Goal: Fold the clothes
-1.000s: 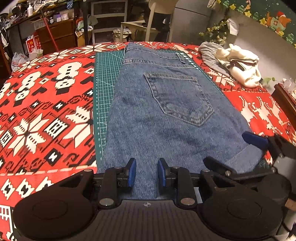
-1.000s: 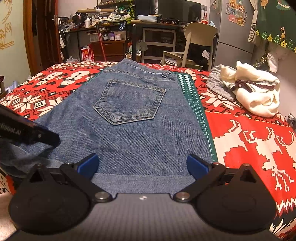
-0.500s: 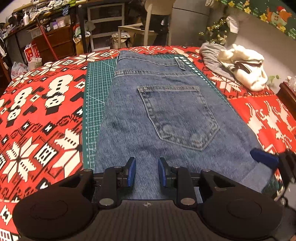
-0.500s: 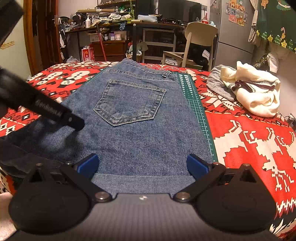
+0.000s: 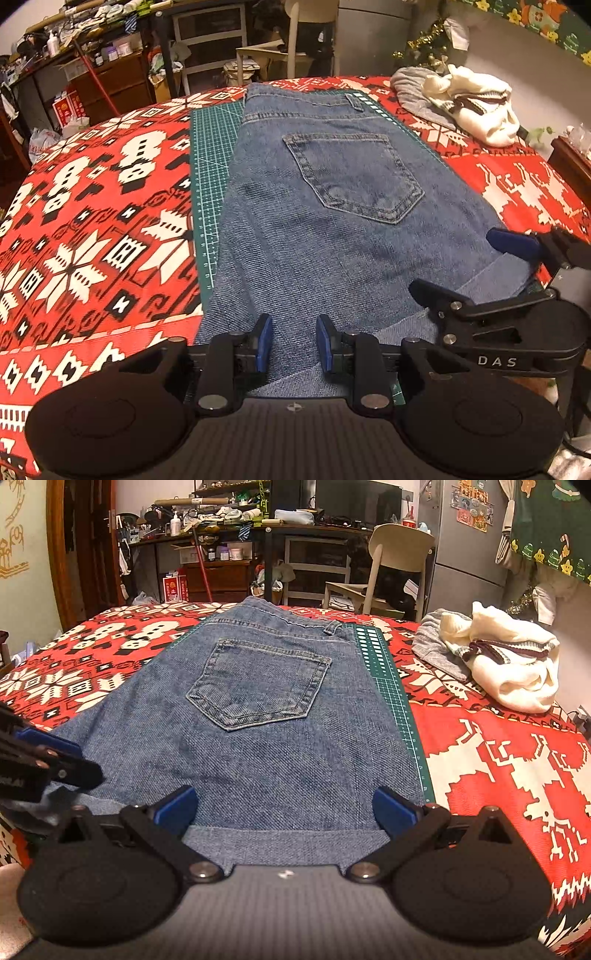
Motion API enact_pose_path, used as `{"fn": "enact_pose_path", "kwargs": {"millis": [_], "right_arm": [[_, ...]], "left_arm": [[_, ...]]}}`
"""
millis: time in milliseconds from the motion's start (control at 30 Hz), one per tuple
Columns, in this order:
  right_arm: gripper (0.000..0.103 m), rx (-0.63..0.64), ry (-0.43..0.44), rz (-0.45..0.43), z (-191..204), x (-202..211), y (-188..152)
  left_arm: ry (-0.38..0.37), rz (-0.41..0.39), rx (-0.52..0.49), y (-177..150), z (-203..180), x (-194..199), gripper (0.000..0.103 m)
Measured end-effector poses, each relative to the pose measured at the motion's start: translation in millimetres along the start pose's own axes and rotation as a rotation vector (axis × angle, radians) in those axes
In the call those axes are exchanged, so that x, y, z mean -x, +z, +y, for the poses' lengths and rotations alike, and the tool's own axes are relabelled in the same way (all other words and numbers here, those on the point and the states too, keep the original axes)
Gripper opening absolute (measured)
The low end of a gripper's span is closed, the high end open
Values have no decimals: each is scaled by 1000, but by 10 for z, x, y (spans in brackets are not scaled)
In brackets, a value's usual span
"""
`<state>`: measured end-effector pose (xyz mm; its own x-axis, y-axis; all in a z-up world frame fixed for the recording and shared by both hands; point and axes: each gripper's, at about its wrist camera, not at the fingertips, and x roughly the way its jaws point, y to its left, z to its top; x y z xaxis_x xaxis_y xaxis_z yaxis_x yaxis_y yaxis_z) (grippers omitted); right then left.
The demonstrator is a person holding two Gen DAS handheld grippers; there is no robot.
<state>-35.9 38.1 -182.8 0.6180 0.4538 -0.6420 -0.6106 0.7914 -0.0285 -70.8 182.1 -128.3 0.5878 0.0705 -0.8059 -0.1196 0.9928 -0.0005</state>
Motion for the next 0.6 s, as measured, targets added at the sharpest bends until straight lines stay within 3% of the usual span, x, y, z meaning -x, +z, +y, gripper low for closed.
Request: {"fn": "enact_pose_path", "kwargs": {"millis": [300,600], "right_arm": [[102,1,0,0,7,3,-4],[102,1,0,0,6,2,-3]], "left_arm": [[2,-62,-82,456,-34,-149,26],[-46,-42,-161,420,-142,-393,27]]}}
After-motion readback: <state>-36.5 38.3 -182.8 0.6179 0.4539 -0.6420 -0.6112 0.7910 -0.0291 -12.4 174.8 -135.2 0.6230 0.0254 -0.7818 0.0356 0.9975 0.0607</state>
